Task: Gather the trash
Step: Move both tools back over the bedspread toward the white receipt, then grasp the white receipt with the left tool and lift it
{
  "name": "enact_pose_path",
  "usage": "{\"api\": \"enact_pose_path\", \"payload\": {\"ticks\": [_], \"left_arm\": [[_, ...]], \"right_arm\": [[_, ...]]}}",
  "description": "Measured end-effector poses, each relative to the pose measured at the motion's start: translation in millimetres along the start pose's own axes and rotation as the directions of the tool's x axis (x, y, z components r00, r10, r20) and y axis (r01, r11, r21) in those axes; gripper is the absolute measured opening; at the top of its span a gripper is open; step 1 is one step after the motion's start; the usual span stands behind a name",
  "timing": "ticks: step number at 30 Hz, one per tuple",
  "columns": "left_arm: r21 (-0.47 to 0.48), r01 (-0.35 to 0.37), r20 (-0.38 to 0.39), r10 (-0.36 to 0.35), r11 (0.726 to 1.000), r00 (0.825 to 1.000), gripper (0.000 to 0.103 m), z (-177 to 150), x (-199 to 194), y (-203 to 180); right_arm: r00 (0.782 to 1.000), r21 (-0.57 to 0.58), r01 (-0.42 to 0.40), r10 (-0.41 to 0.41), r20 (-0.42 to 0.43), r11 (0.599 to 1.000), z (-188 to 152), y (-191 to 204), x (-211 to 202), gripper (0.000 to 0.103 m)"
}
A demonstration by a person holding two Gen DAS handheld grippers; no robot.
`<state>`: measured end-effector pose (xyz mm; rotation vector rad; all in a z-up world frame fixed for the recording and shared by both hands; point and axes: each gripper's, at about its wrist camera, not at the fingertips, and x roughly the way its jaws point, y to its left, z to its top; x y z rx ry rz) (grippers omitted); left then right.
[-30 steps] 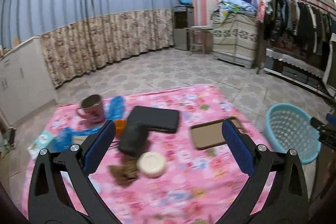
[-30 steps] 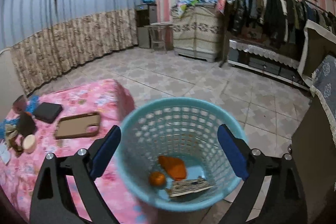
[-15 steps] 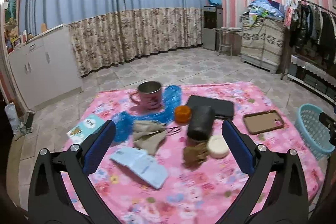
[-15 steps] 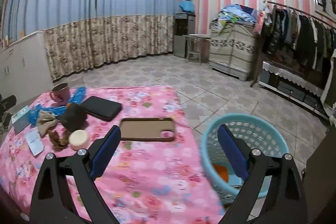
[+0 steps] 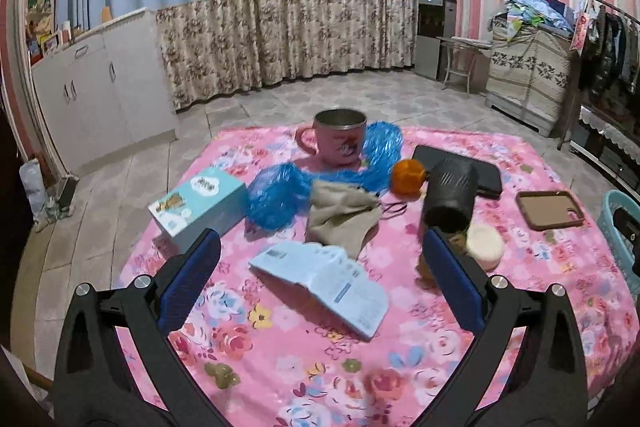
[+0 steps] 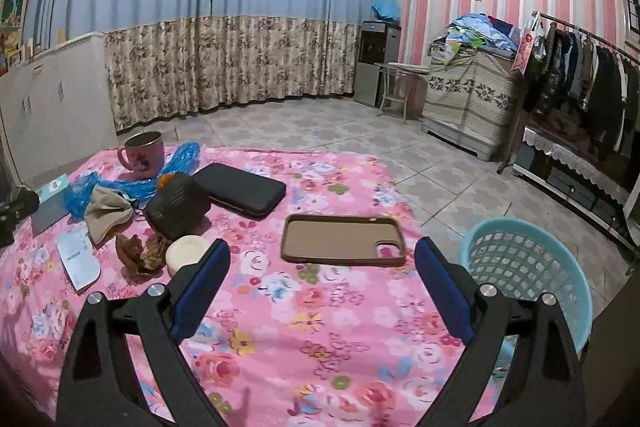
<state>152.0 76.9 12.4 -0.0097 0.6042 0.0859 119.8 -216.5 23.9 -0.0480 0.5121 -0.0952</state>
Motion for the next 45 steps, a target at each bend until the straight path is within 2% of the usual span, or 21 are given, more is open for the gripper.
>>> {"api": "enact_pose_path", "payload": {"ticks": [4,9,14,22,28,30,31,32,36,37,40,43,45], "left_arm": [[-0.028,-0.011,-0.038,0.010,1.000,0.999,0.098,-12.9,16.2,4.7],[-0.043,-0.036,-0.107,0.032,0.998,0.994,0.098,-31.7,41.3,12.8],[-0.089,-0.020,-0.163,0.005,0.996,0.987,0.097,-41.3,56.5,20.7],[-0.107,-0.004,-0.197,-0.018,0.994,0.980,0.097,-29.2,80.1,6.8],[-0.038,-0.029,-0.244,0.019,0.999,0.970,0.097,-19.6,102.4,-16.3],[0.001,-0.064,-0.251,0.063,0.998,0.966,0.093,-19.3,105.7,-19.9],[0.012,-0.077,-0.251,0.078,0.997,0.965,0.084,-20.5,104.9,-17.4],[0.026,-0.093,-0.250,0.096,0.995,0.963,0.082,-20.9,104.0,-16.9],[0.039,-0.074,-0.243,0.082,0.996,0.967,0.077,-22.5,96.7,-10.9],[0.041,-0.071,-0.239,0.079,0.997,0.968,0.069,-23.4,94.4,-9.2],[0.038,-0.059,-0.230,0.066,0.998,0.971,0.062,-22.6,87.6,-4.5],[0.012,-0.065,-0.234,0.066,0.998,0.970,0.061,-21.3,81.7,4.3],[-0.018,-0.070,-0.244,0.064,0.997,0.968,0.071,-23.0,79.7,11.5]], "right_arm": [[1.000,0.003,-0.003,0.003,-0.009,1.000,-6.1,8.2,9.7,0.096],[1.000,-0.019,0.010,-0.011,-0.027,1.000,-15.2,15.1,23.2,0.096],[0.998,-0.004,-0.007,0.007,-0.065,1.000,-25.8,14.1,37.0,0.096],[0.996,-0.001,-0.022,0.022,-0.091,1.000,-32.1,13.8,46.7,0.096],[0.996,-0.011,-0.022,0.021,-0.090,1.000,-31.9,13.6,45.7,0.096],[0.996,-0.010,-0.022,0.021,-0.090,1.000,-32.0,13.6,45.4,0.096],[0.996,-0.011,-0.023,0.022,-0.090,1.000,-32.0,13.5,45.6,0.096],[0.996,-0.011,-0.023,0.022,-0.090,1.000,-31.9,13.5,45.5,0.096],[0.996,-0.017,-0.030,0.028,-0.088,0.999,-32.3,16.3,43.8,0.096],[0.996,-0.019,-0.030,0.028,-0.087,0.999,-32.5,17.1,42.9,0.096],[0.996,-0.027,-0.032,0.030,-0.082,0.999,-31.8,20.0,40.1,0.096],[0.996,-0.036,-0.037,0.035,-0.076,0.999,-31.2,22.4,38.6,0.096],[0.996,-0.032,-0.044,0.042,-0.073,0.999,-31.7,23.4,37.5,0.096]]}}
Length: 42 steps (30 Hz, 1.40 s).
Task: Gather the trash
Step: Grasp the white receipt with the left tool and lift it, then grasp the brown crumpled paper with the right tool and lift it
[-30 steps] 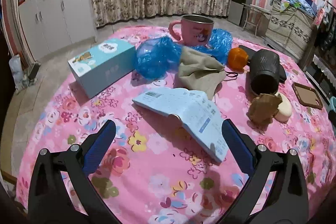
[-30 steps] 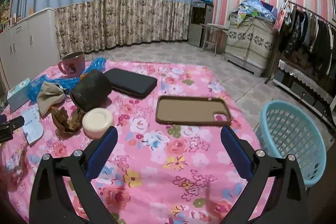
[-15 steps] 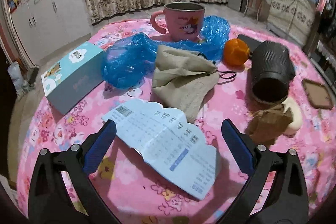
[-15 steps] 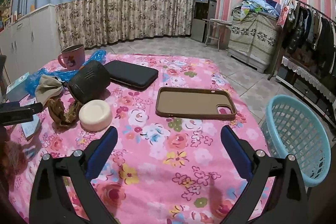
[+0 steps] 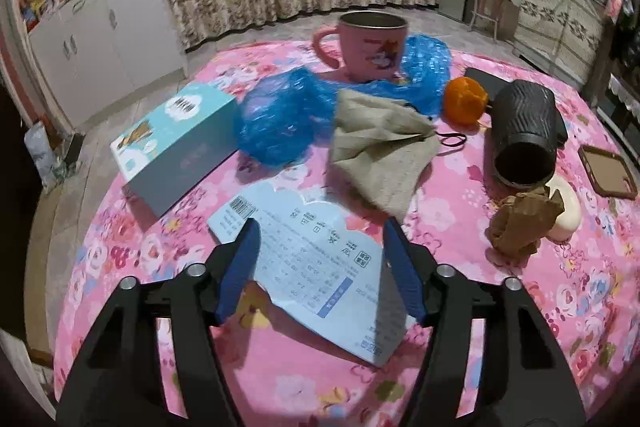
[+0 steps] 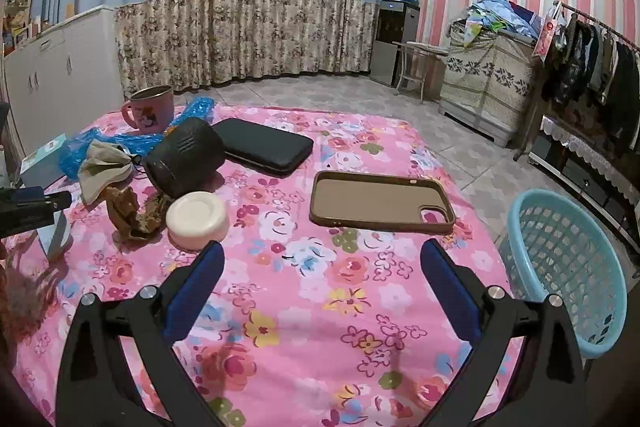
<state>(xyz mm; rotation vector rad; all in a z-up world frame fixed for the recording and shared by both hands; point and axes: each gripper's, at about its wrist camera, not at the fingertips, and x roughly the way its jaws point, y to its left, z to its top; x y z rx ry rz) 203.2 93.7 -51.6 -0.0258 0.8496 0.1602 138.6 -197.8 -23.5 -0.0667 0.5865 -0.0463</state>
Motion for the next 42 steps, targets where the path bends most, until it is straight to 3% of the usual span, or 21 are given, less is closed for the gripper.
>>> {"api": "enact_pose_path", "payload": {"ticks": [2,5,11,12,14,15,20,28,34,42], "left_arm": [[-0.027,0.000,-0.003,0.000,1.000,1.000,0.085,-2.3,-0.4,6.1],[-0.062,-0.034,-0.019,0.033,0.998,0.999,0.092,-7.9,0.9,12.6],[-0.096,-0.013,-0.076,0.006,0.995,0.997,0.092,-13.2,12.5,8.1],[-0.094,-0.008,-0.082,0.000,0.996,0.997,0.090,-12.2,14.9,5.0],[-0.096,0.025,-0.096,-0.035,0.995,0.995,0.073,-9.5,19.8,-0.3],[-0.095,0.031,-0.101,-0.041,0.995,0.994,0.072,-8.5,21.5,-2.5],[-0.066,0.065,-0.097,-0.071,0.996,0.993,0.015,-2.5,22.0,-8.5],[-0.054,0.088,-0.065,-0.092,0.995,0.994,0.007,-3.2,3.2,12.0],[-0.049,0.110,0.005,-0.110,0.993,0.994,0.007,2.3,-27.8,38.2],[-0.011,0.109,0.063,-0.108,0.994,0.992,0.008,8.9,-41.0,76.9]], "right_arm": [[1.000,0.005,-0.006,0.006,0.001,1.000,-0.6,0.2,-0.7,0.096],[1.000,0.013,-0.013,0.013,0.002,1.000,-1.1,-0.7,-0.8,0.096],[0.999,0.049,-0.035,0.035,-0.002,0.998,-3.7,-9.1,1.9,0.096],[0.999,0.055,-0.036,0.037,-0.003,0.998,-4.0,-10.8,2.4,0.096],[0.999,0.063,-0.040,0.040,-0.004,0.997,-4.4,-13.3,3.5,0.096],[0.999,0.066,-0.040,0.041,-0.005,0.997,-4.4,-14.5,4.0,0.096],[0.999,0.064,-0.041,0.042,-0.004,0.997,-4.2,-15.5,3.8,0.096],[0.998,0.005,-0.058,0.058,-0.003,0.998,1.1,3.6,1.4,0.096],[0.997,-0.074,-0.082,0.082,0.001,0.994,9.8,46.0,-2.5,0.096],[0.991,-0.085,-0.117,0.111,-0.073,0.989,20.3,102.1,14.6,0.096]]}}
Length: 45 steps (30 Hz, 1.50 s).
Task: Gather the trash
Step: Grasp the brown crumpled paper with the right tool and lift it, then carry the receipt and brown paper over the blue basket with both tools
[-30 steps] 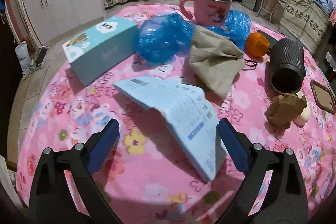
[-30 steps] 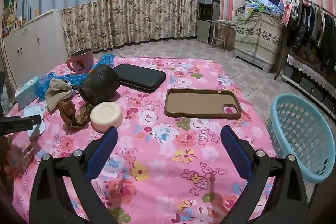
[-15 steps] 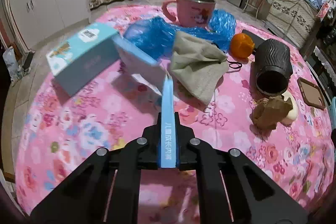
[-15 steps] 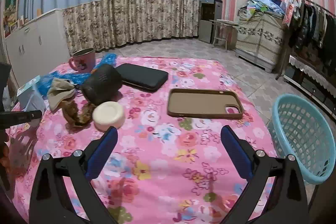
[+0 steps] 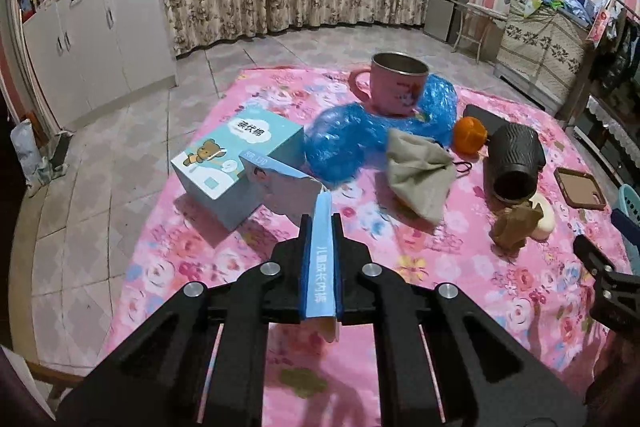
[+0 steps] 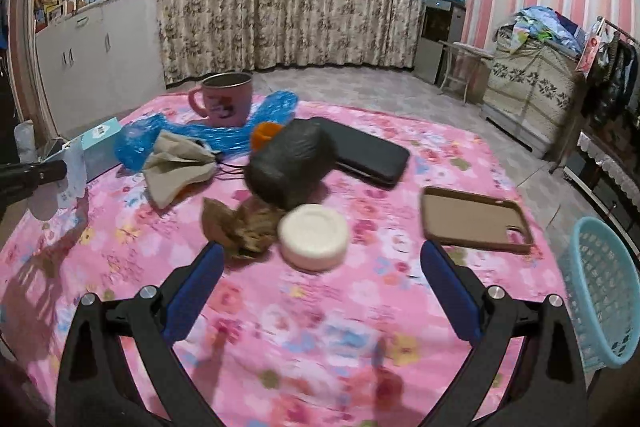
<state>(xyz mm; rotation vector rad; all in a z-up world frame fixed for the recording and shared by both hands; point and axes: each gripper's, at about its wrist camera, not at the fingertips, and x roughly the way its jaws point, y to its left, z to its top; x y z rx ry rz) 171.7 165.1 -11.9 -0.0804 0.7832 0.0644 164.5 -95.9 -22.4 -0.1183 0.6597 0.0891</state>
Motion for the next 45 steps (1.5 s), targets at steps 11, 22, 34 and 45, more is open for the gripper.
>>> {"api": "enact_pose_path", "payload": {"ticks": [11,22,34,45], "left_arm": [[-0.017,0.037,0.018,-0.037,0.999,0.999,0.007,1.1,4.2,9.9],[-0.019,0.045,0.021,-0.044,0.999,0.999,0.007,-0.5,1.3,2.5],[0.026,0.049,0.041,-0.050,0.998,0.998,0.007,4.1,-20.0,-31.5],[0.083,0.088,0.054,-0.093,0.993,0.994,0.007,2.6,-37.0,-90.2]], "right_arm": [[0.998,-0.065,-0.009,0.005,-0.062,0.998,11.5,53.8,32.7,0.085],[0.991,-0.059,-0.100,0.095,-0.092,0.993,9.2,47.3,29.4,0.037],[0.994,-0.005,-0.108,0.108,-0.013,0.994,16.1,-19.8,-24.9,0.037],[0.999,0.057,-0.040,0.038,0.035,0.998,6.4,-92.2,-61.6,0.037]]}}
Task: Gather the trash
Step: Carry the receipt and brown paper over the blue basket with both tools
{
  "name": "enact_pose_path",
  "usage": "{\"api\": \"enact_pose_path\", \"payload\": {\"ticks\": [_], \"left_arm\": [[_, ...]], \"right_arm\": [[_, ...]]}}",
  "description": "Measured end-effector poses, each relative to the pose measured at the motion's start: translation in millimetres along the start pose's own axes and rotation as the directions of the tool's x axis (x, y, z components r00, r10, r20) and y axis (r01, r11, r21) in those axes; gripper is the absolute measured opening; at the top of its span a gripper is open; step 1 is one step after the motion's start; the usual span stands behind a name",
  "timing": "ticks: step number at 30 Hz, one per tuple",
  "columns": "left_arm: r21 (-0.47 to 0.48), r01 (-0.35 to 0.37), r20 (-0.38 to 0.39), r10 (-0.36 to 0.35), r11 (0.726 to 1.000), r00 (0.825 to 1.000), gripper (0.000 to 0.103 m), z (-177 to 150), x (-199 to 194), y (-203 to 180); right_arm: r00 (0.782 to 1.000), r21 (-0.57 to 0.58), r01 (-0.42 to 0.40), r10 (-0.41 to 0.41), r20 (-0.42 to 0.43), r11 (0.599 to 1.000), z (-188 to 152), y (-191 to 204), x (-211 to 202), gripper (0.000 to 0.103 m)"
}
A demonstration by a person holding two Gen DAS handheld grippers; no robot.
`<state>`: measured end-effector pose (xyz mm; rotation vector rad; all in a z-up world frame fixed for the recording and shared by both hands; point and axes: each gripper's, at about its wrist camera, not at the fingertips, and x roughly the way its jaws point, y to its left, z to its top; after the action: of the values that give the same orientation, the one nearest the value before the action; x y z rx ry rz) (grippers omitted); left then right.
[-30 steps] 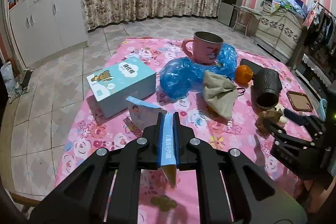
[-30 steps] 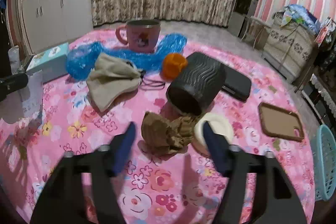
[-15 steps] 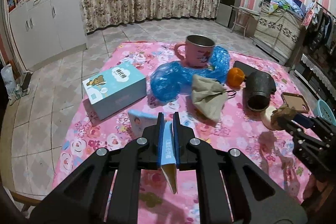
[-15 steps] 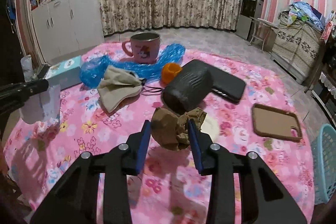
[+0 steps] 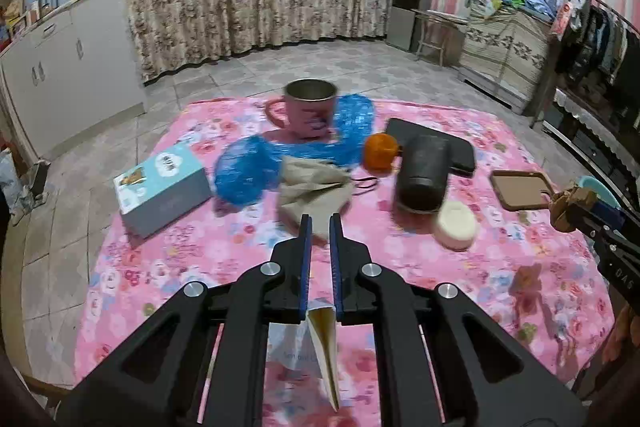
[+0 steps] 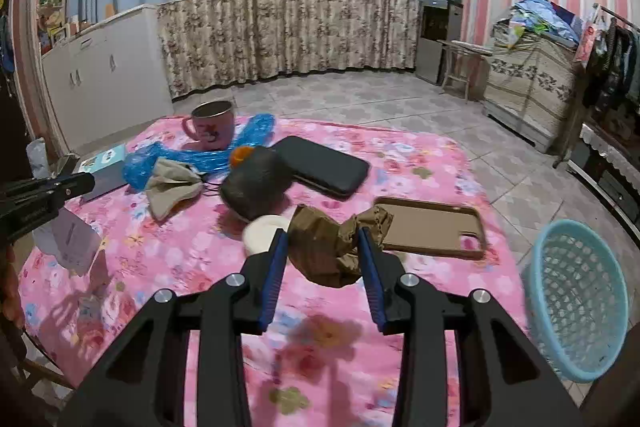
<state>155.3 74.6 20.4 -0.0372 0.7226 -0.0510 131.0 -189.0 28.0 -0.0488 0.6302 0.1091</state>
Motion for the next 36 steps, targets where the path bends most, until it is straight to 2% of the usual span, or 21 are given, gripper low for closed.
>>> {"api": "enact_pose_path", "payload": {"ticks": [10,36], "left_arm": [[0.067,0.053,-0.001,-0.053,0.996,0.999,0.007,0.8,-0.8,-55.2],[0.160,0.139,-0.026,-0.137,0.977,0.990,0.007,5.0,17.3,-150.9]], "right_arm": [[0.997,0.042,0.068,-0.069,0.024,0.997,-0.2,-55.7,-16.3,0.037],[0.988,0.121,0.148,-0.153,0.027,0.982,-13.8,-136.1,-25.4,0.037]]}}
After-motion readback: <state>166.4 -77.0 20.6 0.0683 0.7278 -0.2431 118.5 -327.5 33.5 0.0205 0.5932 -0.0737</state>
